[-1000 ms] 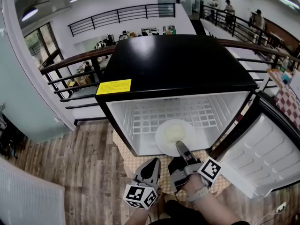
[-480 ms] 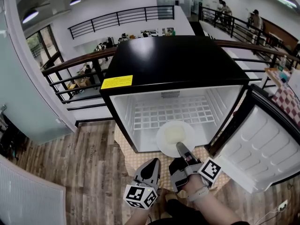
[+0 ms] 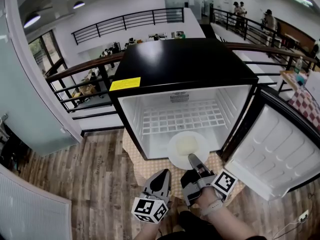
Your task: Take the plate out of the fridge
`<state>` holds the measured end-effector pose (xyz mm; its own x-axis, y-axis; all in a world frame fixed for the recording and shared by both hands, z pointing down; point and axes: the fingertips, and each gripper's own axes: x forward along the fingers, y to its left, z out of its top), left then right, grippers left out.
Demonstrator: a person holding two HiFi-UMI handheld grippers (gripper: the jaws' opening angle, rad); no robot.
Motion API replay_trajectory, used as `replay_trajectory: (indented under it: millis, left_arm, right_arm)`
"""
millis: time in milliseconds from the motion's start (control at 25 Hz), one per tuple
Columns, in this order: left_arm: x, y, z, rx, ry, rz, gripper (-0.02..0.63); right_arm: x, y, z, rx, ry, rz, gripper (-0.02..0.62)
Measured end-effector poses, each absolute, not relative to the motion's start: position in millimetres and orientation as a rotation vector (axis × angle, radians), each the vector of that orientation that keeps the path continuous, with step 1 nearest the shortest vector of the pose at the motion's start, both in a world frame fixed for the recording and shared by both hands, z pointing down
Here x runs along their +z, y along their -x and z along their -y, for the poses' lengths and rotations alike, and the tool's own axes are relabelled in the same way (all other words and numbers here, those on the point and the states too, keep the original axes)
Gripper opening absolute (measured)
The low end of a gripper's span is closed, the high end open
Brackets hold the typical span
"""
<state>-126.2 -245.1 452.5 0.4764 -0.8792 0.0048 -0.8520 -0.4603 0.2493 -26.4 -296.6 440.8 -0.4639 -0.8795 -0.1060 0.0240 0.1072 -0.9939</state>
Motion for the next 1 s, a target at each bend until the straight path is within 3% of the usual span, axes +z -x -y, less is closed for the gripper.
replay_trajectory:
  millis: [1000]
  left_arm:
    - [462, 131, 203, -0.144, -2.505, 1.5, 0.008]
  right_arm:
    - [477, 17, 243, -1.481, 0.864, -1.641, 0.046]
